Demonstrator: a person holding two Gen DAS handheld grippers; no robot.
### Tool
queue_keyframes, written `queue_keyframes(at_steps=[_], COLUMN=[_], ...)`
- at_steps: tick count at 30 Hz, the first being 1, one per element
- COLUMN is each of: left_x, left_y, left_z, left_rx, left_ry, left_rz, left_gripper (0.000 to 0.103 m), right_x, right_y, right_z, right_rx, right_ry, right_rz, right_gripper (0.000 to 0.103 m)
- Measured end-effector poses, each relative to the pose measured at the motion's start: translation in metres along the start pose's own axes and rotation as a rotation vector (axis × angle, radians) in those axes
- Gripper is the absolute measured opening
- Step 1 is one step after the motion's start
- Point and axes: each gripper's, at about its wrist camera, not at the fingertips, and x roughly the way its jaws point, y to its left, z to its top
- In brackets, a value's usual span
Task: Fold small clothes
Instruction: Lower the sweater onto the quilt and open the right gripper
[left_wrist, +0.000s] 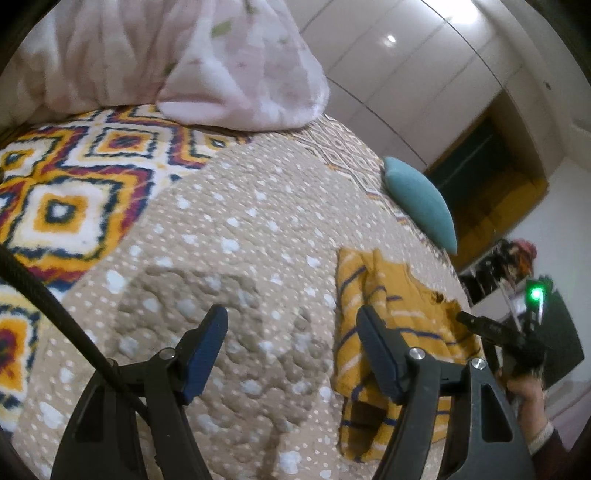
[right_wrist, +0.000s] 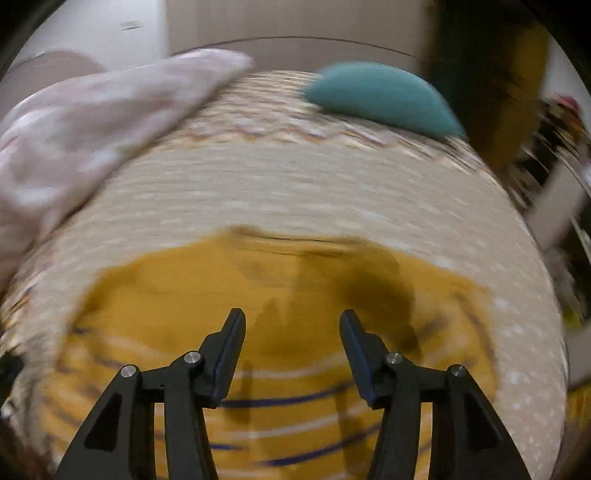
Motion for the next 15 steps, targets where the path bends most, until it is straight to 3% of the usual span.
queue_keyframes(at_steps=[3, 4, 5, 6, 7, 8, 11, 15], left_x=[0.009, 0.012, 0.015, 0.017, 0.019, 0.020, 0.020, 0.018], left_y=[-0.012, -0.015, -0.017, -0.019, -0.020, -0.020, -0.018, -0.013], left_z=[-0.007, -0.009, -0.010, -0.012, -0.013, -0.013, -0.013, -0.011], left_rx=[0.052, 0.065, 0.078, 0.090, 0.099, 0.103, 0.097, 0.069], left_ry=[0.014, 0.022, 0.029, 0.037, 0.044, 0.048, 0.054, 0.063], left_rz=[0.008, 0.013, 0.020, 0.028, 0.033, 0.032, 0.023, 0.005], left_gripper=[0.071, 0.071, 0.071, 0.071, 0.071, 0.071, 0.071, 0.071], right_x=[0.022, 0.032, 0.041, 0.050, 0.056, 0.056, 0.053, 0.057], right_y=[-0.051, -0.067, -0.082, -0.090, -0.102, -0.109, -0.113, -0.120], right_z=[0.004, 0.004, 0.004, 0.004, 0.003, 0.002, 0.005, 0.005], right_rx=[0.100, 0.131, 0.141, 0.136, 0.143, 0.166, 0.162, 0.092], right_ry=[0.041, 0.067, 0.098, 0.127, 0.141, 0.136, 0.134, 0.202], right_rz=[-0.054, -0.089, -0.161, -0.255, -0.289, -0.281, -0.300, -0.472], right_gripper=[0.038, 0.028, 0.026, 0.026, 0.031, 0.037, 0.038, 0.038])
